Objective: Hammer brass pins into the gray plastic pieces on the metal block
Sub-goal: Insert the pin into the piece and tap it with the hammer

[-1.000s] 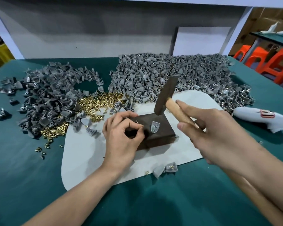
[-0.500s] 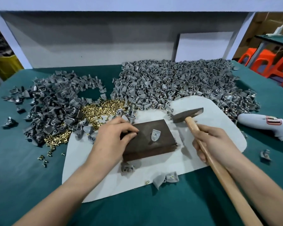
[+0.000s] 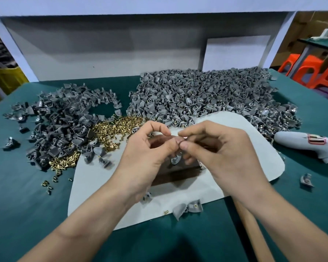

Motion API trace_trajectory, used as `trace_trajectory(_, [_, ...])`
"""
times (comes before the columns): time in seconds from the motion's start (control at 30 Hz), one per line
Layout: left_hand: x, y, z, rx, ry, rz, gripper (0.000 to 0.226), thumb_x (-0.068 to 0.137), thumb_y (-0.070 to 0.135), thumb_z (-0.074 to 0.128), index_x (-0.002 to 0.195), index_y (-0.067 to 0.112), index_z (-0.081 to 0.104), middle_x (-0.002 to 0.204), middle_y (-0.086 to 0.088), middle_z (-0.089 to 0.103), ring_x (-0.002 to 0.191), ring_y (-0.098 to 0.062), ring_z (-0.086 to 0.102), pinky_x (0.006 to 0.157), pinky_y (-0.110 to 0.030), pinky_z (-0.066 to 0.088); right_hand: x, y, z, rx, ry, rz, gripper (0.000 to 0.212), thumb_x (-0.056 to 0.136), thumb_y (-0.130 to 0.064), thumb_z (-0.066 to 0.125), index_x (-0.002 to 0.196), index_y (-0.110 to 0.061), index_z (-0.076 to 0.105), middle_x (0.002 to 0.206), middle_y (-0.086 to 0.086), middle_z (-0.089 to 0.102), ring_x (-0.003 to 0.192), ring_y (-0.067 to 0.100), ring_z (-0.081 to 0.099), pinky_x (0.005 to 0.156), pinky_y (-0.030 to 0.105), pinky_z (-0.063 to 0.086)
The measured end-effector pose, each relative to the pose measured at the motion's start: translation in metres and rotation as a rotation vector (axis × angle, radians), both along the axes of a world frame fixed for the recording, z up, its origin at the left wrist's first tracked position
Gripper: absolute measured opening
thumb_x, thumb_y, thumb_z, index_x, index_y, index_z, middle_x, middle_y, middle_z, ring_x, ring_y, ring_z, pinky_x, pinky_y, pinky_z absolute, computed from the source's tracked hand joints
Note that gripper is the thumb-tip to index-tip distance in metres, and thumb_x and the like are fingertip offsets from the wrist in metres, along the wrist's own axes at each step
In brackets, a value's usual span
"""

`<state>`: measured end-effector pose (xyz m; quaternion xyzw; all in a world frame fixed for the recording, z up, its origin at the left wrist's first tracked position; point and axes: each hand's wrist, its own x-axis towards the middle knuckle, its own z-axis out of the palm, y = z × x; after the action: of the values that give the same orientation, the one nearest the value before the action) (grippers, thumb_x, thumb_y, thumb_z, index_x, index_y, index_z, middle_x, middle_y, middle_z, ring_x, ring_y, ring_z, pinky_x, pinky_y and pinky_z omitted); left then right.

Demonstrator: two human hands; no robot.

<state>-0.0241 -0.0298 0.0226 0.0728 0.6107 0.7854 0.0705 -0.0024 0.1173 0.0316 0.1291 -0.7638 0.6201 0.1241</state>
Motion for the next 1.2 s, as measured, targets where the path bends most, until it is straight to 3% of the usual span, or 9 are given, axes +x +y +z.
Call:
trace_trajectory(0.13, [-0.001, 0.001, -0.006, 0.062, -0.059, -0.007, 0.031, 0.049, 0.027, 0.080, 0.072, 0.019, 0.061, 0.070, -0.005, 0.063, 0.073, -0.024, 0.056, 0.082, -0.040, 0.047, -0.002, 0.003, 0.000, -0.099, -0.064, 0.026, 0.019, 0.078, 0.006, 0.070, 0.075, -0.013, 0.069, 0.065, 0.010, 0.069, 0.055, 0.017, 0.067, 0.054, 0.022, 0.054])
trace_trajectory(0.27, [-0.002, -0.002, -0.010, -0.013, -0.011, 0.004, 0.023, 0.062, 0.020, 0.078, 0.080, 0.018, 0.063, 0.073, -0.002, 0.070, 0.070, -0.017, 0.063, 0.078, -0.031, 0.053, -0.008, 0.006, -0.004, 0.083, -0.058, 0.016, 0.019, 0.081, 0.002, 0.069, 0.073, -0.015, 0.065, 0.066, 0.002, 0.069, 0.058, 0.014, 0.066, 0.057, 0.025, 0.055])
trace_trajectory(0.33, [-0.002, -0.007, -0.014, -0.281, 0.159, 0.105, 0.021, 0.074, 0.020, 0.078, 0.088, 0.022, 0.063, 0.080, 0.005, 0.073, 0.078, -0.011, 0.069, 0.079, -0.024, 0.054, -0.014, 0.010, -0.005, 0.130, -0.046, -0.009, 0.020, 0.082, 0.001, 0.068, 0.073, -0.015, 0.064, 0.067, -0.003, 0.065, 0.062, 0.012, 0.062, 0.057, 0.023, 0.054])
trace_trajectory(0.43, [-0.001, -0.008, -0.028, -0.905, 0.353, 0.229, 0.033, 0.071, 0.049, 0.071, 0.099, 0.035, 0.060, 0.098, 0.020, 0.061, 0.100, -0.003, 0.052, 0.087, -0.026, 0.037, -0.027, 0.015, -0.012, 0.235, -0.083, -0.034, 0.018, 0.081, 0.000, 0.070, 0.072, -0.015, 0.065, 0.071, -0.001, 0.059, 0.066, 0.012, 0.055, 0.062, 0.025, 0.050])
trace_trajectory(0.53, [-0.002, 0.000, -0.040, -1.134, 0.390, 0.249, 0.029, 0.075, 0.055, 0.068, 0.098, 0.038, 0.063, 0.106, 0.022, 0.050, 0.110, -0.005, 0.036, 0.088, -0.030, 0.020, -0.035, 0.013, -0.022, 0.361, -0.116, -0.032, 0.020, 0.081, -0.003, 0.071, 0.072, -0.019, 0.065, 0.073, -0.004, 0.060, 0.068, 0.009, 0.053, 0.069, 0.019, 0.042])
trace_trajectory(0.7, [-0.005, 0.000, -0.051, -1.033, 0.442, 0.347, 0.010, 0.079, 0.041, 0.072, 0.086, 0.035, 0.069, 0.101, 0.022, 0.057, 0.109, -0.007, 0.044, 0.095, -0.030, 0.016, -0.037, 0.009, -0.033, 0.419, -0.138, -0.036, 0.019, 0.081, -0.007, 0.072, 0.073, -0.023, 0.068, 0.077, -0.003, 0.064, 0.075, 0.011, 0.056, 0.073, 0.023, 0.043])
trace_trajectory(0.87, [-0.012, -0.006, -0.052, -0.936, 0.458, 0.319, 0.007, 0.081, 0.036, 0.072, 0.087, 0.033, 0.073, 0.097, 0.025, 0.062, 0.109, -0.006, 0.047, 0.099, -0.029, 0.016, -0.033, 0.007, -0.035, 0.460, -0.084, -0.042, 0.015, 0.080, -0.008, 0.073, 0.074, -0.020, 0.070, 0.079, -0.004, 0.062, 0.074, 0.007, 0.055, 0.071, 0.018, 0.040])
trace_trajectory(1.07, [-0.015, -0.011, -0.053, -0.758, 0.479, 0.280, 0.005, 0.081, 0.033, 0.071, 0.086, 0.034, 0.070, 0.094, 0.022, 0.062, 0.107, -0.008, 0.051, 0.106, -0.036, 0.021, -0.030, 0.009, -0.036, 0.522, -0.075, -0.102, 0.020, 0.079, -0.018, 0.074, 0.071, -0.034, 0.066, 0.079, -0.010, 0.063, 0.083, 0.007, 0.046, 0.071, 0.009, 0.030])
trace_trajectory(1.2, [-0.012, -0.012, -0.057, -0.617, 0.455, 0.294, 0.004, 0.082, 0.032, 0.070, 0.082, 0.034, 0.067, 0.091, 0.018, 0.063, 0.106, -0.010, 0.052, 0.105, -0.045, 0.028, -0.028, 0.007, -0.037, 0.400, -0.133, -0.064, 0.017, 0.078, -0.020, 0.074, 0.069, -0.033, 0.068, 0.072, -0.015, 0.066, 0.077, 0.000, 0.049, 0.074, 0.018, 0.033])
